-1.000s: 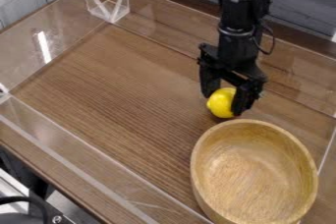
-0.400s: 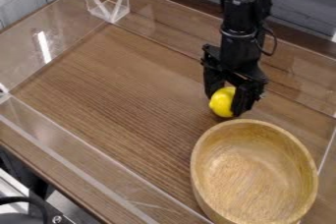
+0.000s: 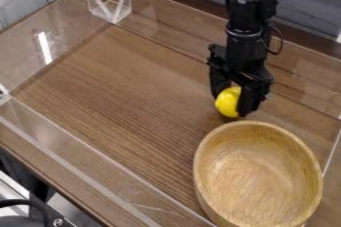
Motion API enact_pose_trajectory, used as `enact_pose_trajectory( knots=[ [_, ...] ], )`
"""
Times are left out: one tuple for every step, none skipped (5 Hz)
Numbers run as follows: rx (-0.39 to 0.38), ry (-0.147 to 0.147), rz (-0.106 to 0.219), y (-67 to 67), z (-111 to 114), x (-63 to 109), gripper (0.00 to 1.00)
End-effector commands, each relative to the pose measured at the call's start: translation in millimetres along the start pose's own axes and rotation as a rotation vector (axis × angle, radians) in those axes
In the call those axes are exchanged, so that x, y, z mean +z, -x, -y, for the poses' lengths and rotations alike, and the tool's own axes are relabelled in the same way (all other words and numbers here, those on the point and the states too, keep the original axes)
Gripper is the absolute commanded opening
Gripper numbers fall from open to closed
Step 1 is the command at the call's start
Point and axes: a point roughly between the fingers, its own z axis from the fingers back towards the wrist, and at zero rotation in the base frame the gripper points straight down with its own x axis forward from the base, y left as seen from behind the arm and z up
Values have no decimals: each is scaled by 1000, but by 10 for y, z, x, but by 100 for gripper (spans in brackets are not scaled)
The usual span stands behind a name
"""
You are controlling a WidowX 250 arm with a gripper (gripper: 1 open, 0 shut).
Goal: Put the lemon in the brown bowl
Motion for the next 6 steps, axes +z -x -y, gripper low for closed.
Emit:
enact_pose_trajectory(
  knots=[
    [-40, -2, 29, -80, 39, 44, 0],
    [-58, 2, 30, -92, 45, 30, 0],
    [-76, 6, 30, -102, 50, 15, 0],
    [-94, 10, 31, -112, 54, 0, 0],
    [-111, 14, 32, -120, 57, -18, 0],
    [-129, 18, 32, -126, 58, -40, 0]
  ],
)
